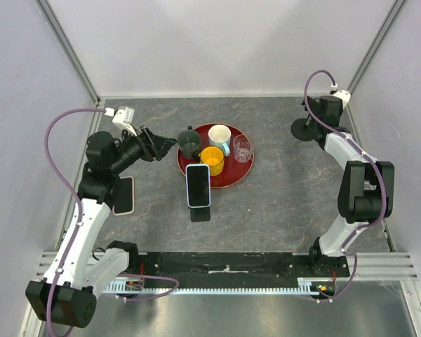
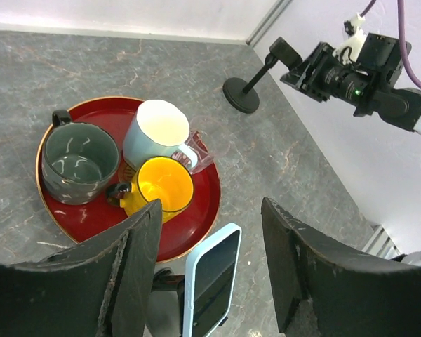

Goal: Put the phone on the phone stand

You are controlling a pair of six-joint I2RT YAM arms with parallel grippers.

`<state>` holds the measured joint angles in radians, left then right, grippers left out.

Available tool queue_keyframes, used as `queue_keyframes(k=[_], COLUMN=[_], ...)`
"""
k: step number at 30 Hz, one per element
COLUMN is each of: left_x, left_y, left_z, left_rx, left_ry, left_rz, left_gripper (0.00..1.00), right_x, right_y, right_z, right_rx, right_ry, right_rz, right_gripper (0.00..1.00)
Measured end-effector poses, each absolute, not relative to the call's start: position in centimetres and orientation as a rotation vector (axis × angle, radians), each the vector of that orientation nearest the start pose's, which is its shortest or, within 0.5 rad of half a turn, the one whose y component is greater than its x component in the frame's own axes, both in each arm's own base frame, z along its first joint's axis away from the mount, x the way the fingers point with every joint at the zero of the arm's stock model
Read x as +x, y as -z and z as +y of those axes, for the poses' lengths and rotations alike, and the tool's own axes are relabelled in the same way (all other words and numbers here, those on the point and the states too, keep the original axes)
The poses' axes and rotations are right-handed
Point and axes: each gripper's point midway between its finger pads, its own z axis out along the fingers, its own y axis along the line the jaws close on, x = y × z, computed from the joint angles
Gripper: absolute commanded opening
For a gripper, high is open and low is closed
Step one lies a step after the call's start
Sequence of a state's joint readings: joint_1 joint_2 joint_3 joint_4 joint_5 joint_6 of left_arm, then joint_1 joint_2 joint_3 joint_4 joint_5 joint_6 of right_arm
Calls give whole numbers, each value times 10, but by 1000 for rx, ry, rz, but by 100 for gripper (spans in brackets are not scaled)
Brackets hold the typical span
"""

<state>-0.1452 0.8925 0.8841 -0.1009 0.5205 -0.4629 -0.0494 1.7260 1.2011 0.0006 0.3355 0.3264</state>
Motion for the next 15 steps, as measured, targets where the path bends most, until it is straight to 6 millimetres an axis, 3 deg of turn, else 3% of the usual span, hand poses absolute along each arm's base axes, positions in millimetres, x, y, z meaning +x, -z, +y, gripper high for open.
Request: queue_keyframes(k=[3,5,8,13,15], left_x=[296,297,298,298,298], left_y=[-309,-305,-300,-299,-299], left_z=[-151,-153,-155,-157,-157], left_rx=[130,131,131,139,139], left_ry=[909,925,943,955,955], left_rz=[1768,1785,1803,1809,1809], left_gripper=[63,62,62,62,63], right_x=[505,514,523,525,525], right_y=[-154,-160,-171,-175,-175], right_z=[-62,-57,-53,-51,-51], right_rx=[532,500,465,456,451], right_ry=[145,118,91,79,76], right_rz=[1964,1953,1927,1918,1919], right_gripper=[53,67,72,74,68])
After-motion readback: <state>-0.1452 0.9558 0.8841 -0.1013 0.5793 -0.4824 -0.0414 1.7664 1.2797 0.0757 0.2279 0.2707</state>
